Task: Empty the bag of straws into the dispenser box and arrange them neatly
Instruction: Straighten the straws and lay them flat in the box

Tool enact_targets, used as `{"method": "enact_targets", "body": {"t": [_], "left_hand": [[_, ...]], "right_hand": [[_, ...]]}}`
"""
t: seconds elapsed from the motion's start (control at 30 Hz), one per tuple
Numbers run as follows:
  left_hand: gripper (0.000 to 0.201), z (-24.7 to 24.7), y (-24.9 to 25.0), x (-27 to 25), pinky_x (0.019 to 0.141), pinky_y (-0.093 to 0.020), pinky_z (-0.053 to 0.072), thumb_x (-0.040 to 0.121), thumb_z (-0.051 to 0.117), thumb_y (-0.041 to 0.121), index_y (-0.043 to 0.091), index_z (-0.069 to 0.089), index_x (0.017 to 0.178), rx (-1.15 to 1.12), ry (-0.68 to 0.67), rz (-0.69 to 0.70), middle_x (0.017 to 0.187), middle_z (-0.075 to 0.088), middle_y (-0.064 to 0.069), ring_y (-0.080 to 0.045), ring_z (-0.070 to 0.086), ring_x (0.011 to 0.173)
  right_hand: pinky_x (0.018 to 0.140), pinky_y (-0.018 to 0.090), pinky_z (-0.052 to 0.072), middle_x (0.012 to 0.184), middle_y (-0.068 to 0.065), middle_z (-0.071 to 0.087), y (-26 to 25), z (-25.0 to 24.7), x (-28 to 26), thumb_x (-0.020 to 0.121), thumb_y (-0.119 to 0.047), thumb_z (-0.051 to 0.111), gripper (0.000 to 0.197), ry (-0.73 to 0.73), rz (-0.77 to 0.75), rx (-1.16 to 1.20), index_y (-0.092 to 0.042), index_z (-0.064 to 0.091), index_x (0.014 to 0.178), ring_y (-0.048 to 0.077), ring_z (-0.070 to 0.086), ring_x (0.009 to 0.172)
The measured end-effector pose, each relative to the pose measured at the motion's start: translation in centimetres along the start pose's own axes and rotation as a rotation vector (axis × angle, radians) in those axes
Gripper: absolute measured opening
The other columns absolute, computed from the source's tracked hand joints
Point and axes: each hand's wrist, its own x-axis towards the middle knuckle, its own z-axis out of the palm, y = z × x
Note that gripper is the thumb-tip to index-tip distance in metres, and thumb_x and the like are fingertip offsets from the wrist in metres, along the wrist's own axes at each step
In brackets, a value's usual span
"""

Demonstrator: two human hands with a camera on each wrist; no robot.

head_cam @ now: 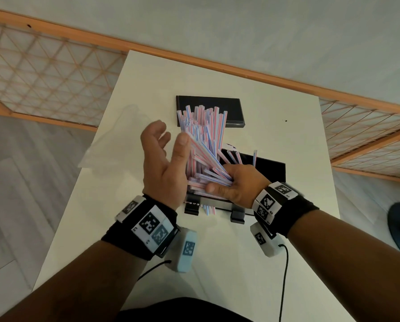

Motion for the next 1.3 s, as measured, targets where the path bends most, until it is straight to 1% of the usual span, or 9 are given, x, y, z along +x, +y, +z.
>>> {"method": "enact_targets", "body": {"t": [0.07, 0.27, 0.4, 0.53, 0.67, 0.87, 1.0, 1.17, 1.3], "left_hand": [[0.083, -0.1, 0.9, 0.3, 0.111, -0.016, 0.033, 0.091, 0.038, 0.061, 0.007, 0.028, 0.153, 0.046, -0.035, 0.031, 0.156, 0.038, -0.007, 0.010, 0.040, 0.134], [0.086, 0.7, 0.7, -0.2, 0.127, -0.038, 0.010, 0.102, 0.010, 0.064, 0.002, 0.021, 0.159, 0.494, -0.338, 0.239, 0.168, 0.013, -0.022, -0.029, 0.008, 0.158], [0.074, 0.8, 0.0, -0.5, 0.127, -0.032, 0.003, 0.106, 0.031, 0.043, 0.001, 0.004, 0.160, 0.482, -0.268, 0.206, 0.169, 0.004, -0.018, -0.026, 0.001, 0.158], [0.090, 1.3, -0.1, -0.6, 0.128, -0.033, 0.005, 0.098, 0.056, 0.027, 0.001, -0.004, 0.160, 0.503, -0.289, 0.134, 0.170, 0.000, -0.015, -0.024, 0.000, 0.158], [0.096, 1.0, -0.1, -0.5, 0.127, -0.034, 0.016, 0.096, 0.066, 0.033, 0.007, 0.001, 0.161, 0.424, -0.266, 0.007, 0.170, 0.012, -0.011, -0.018, 0.013, 0.157], [0.103, 1.3, -3.2, -0.3, 0.111, -0.057, 0.042, 0.085, 0.039, 0.083, 0.013, 0.011, 0.156, 0.392, -0.441, -0.071, 0.156, 0.042, -0.006, -0.026, 0.046, 0.142], [0.109, 1.1, -2.5, -0.1, 0.119, -0.048, 0.036, 0.082, 0.038, 0.089, 0.017, 0.011, 0.160, 0.120, -0.447, -0.213, 0.159, 0.039, -0.007, -0.021, 0.043, 0.145], [0.082, 1.0, -1.7, -0.5, 0.113, -0.041, 0.044, 0.092, 0.035, 0.069, 0.017, 0.026, 0.155, 0.078, -0.441, -0.150, 0.145, 0.053, 0.000, -0.011, 0.055, 0.131], [0.073, 1.1, -1.6, -0.8, 0.106, -0.044, 0.049, 0.093, 0.040, 0.066, 0.019, 0.032, 0.148, 0.083, -0.419, -0.133, 0.136, 0.059, 0.001, -0.013, 0.061, 0.123]], "right_hand": [[0.059, 0.005, 0.033, 0.067, -0.019, 0.056, 0.2, -0.1, -0.1, 0.069, -0.078, 0.049, 0.046, -0.030, 0.033, -0.123, -0.038, 0.063, 0.089, -0.002, 0.053, 0.067], [0.060, 0.008, 0.036, 0.065, -0.017, 0.055, -0.3, 0.2, -0.5, 0.069, -0.073, 0.057, 0.039, 0.044, -0.048, -0.022, -0.038, 0.055, 0.085, -0.008, 0.055, 0.063], [0.060, 0.026, 0.040, 0.061, -0.007, 0.053, 0.3, 0.4, 0.1, 0.060, -0.096, 0.041, 0.068, -0.014, 0.048, -0.179, -0.029, 0.050, 0.067, 0.009, 0.053, 0.061], [0.054, 0.020, 0.032, 0.062, -0.008, 0.049, 0.1, 0.8, 0.2, 0.068, -0.085, 0.047, 0.055, 0.003, -0.043, -0.144, -0.031, 0.043, 0.069, 0.006, 0.048, 0.057], [0.058, 0.029, 0.038, 0.063, -0.001, 0.054, 0.7, 0.9, 0.2, 0.064, -0.096, 0.030, 0.080, -0.032, 0.046, -0.285, -0.020, 0.054, 0.074, 0.014, 0.052, 0.061], [0.072, 0.035, 0.052, 0.071, 0.002, 0.060, -0.1, 1.0, 0.9, 0.051, -0.099, 0.025, 0.088, -0.128, 0.149, -0.250, -0.020, 0.058, 0.075, 0.021, 0.059, 0.072], [0.060, 0.027, 0.041, 0.068, -0.005, 0.054, -0.9, 0.4, 1.6, 0.075, -0.077, 0.059, 0.052, -0.170, 0.182, -0.108, -0.026, 0.053, 0.070, 0.015, 0.054, 0.066], [0.081, 0.030, 0.052, 0.087, -0.007, 0.066, -0.1, 0.4, 2.3, 0.064, -0.083, 0.063, 0.061, -0.205, 0.206, -0.043, -0.029, 0.064, 0.094, 0.012, 0.062, 0.082], [0.066, 0.013, 0.043, 0.077, -0.013, 0.061, -1.0, 0.0, 2.0, 0.081, -0.061, 0.067, 0.031, -0.228, 0.205, 0.012, -0.032, 0.059, 0.083, 0.006, 0.059, 0.074]]}}
